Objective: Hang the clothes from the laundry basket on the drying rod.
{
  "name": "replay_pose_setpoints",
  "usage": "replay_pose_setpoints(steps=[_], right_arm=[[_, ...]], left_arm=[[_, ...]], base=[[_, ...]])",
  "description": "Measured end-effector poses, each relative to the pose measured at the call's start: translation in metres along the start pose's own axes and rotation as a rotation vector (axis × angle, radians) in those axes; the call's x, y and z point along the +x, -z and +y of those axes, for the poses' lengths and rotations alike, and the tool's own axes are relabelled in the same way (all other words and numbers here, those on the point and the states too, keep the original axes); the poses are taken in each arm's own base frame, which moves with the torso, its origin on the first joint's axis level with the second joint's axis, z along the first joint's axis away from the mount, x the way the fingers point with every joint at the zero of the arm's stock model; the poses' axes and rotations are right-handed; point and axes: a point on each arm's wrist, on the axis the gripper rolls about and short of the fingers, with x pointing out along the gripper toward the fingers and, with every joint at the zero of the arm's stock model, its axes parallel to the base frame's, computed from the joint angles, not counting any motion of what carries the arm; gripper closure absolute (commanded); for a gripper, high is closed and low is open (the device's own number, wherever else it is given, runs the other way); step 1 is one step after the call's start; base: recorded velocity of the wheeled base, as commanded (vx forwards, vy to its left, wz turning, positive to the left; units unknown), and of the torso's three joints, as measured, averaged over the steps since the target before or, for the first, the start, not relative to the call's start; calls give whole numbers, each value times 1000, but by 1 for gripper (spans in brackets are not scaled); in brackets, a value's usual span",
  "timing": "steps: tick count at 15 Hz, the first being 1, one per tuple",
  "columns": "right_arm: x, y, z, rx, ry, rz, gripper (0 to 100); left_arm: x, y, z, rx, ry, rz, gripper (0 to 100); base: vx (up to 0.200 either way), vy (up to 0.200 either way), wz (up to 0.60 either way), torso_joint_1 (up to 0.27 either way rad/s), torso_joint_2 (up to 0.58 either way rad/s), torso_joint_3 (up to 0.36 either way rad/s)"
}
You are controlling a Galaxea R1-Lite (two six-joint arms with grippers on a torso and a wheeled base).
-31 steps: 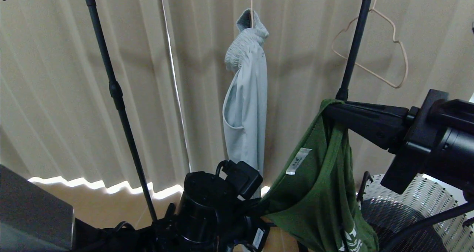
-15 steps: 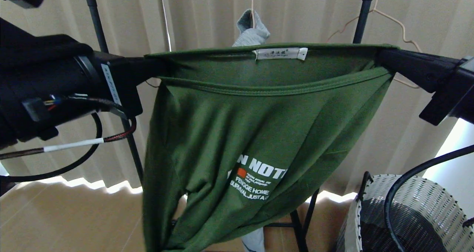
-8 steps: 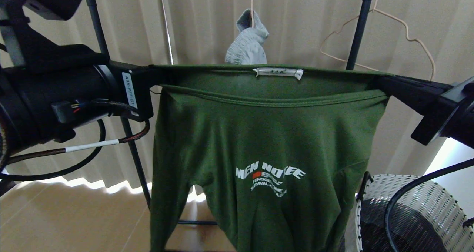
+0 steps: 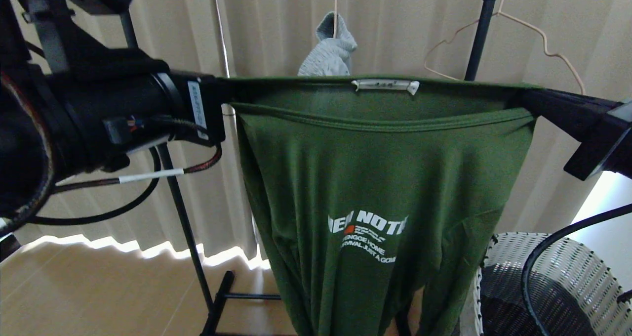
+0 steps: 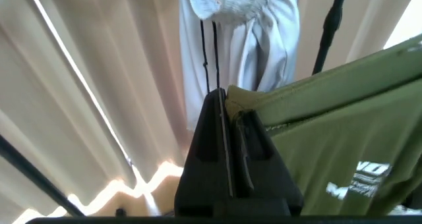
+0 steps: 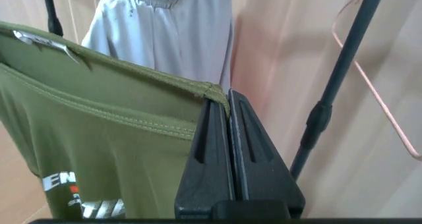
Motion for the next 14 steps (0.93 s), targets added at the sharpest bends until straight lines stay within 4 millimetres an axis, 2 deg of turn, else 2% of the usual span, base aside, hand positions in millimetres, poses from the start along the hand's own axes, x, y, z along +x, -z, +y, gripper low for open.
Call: replay_pose_setpoints(steps=[2, 3, 9, 12, 14], right_arm=[[7, -14, 1, 9, 2, -43, 100], [11, -19, 1, 13, 3, -56, 100], [22, -17, 3, 8, 6, -38, 100], [16, -16, 2, -7, 3, -18, 100], [1, -17, 0, -21, -11, 30, 100]], left_arm=[[5, -21, 3, -18, -19, -65, 100], [8, -23, 4, -19, -27, -68, 100], [8, 0, 5, 2, -36, 7, 100], [12, -1, 4, 4, -47, 10, 100], [27, -4, 2, -1, -89, 8, 100]], base=[[0, 0, 0, 0, 0, 0], [0, 0, 0, 0, 0, 0], [0, 0, 0, 0, 0, 0], [0, 0, 0, 0, 0, 0], [0, 0, 0, 0, 0, 0]])
